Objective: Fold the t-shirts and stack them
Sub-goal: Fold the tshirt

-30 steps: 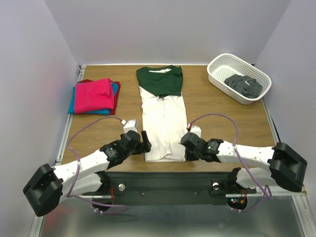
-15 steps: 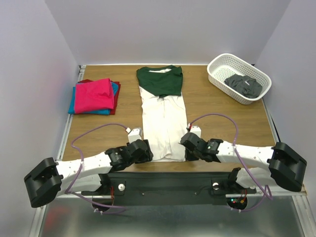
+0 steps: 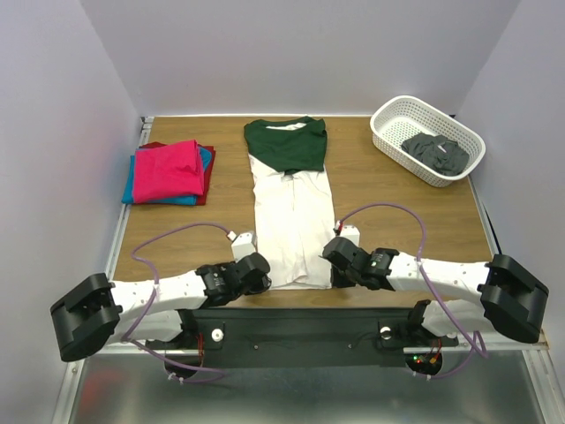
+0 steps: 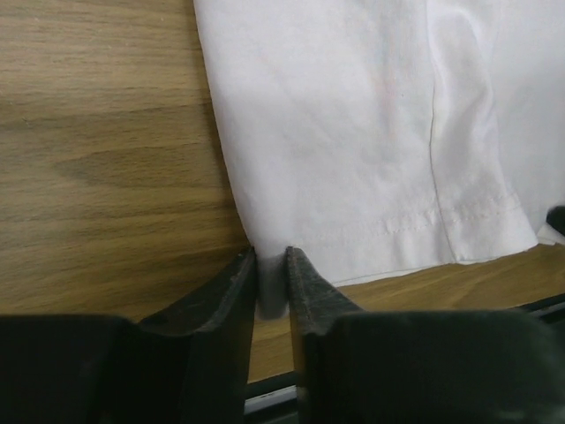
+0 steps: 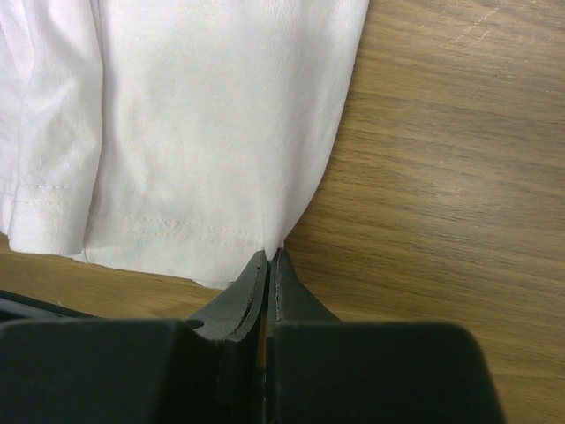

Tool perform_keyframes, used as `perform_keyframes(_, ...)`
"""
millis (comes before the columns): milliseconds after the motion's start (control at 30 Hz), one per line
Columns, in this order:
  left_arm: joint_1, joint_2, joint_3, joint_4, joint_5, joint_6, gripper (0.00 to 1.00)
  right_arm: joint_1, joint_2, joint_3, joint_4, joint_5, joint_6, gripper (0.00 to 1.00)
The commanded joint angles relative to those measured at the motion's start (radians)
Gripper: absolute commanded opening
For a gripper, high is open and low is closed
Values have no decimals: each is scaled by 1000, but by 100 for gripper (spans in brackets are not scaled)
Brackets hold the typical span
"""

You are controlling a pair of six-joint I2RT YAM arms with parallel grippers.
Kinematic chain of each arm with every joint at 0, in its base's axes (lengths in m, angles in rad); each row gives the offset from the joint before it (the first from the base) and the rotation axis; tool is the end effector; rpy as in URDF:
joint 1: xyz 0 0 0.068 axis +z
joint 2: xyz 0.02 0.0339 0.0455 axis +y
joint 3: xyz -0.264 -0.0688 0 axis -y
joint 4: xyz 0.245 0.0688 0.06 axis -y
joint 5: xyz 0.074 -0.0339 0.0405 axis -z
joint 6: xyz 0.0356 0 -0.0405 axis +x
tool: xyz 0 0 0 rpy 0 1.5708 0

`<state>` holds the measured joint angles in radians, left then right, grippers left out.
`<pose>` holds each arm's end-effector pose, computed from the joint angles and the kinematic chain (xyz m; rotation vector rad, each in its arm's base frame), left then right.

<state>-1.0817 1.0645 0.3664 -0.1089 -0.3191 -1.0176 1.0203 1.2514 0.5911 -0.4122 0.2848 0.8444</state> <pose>0.1004 -0.1649 0.1550 -0.0787 2.4224 -0.6486 0.1231 0.1815 0.1663 -0.1341 2.6023 0.3095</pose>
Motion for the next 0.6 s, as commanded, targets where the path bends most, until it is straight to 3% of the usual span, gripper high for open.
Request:
perform_keyframes(0, -14, 25, 11, -49, -15, -29, 18, 0, -15, -5, 10, 30, -1, 0)
perform_keyframes(67, -20, 32, 17, -51, -17, -29, 7, 0, -15, -1, 10, 21, -7, 0)
perform_keyframes(167, -37, 49, 29, -54, -15, -24, 0, 0, -20, 7, 10, -4, -21, 0)
perform_keyframes(567, -138, 3, 13, -80, 43, -121, 0, 1, -119, -54, 4, -127, 4, 0)
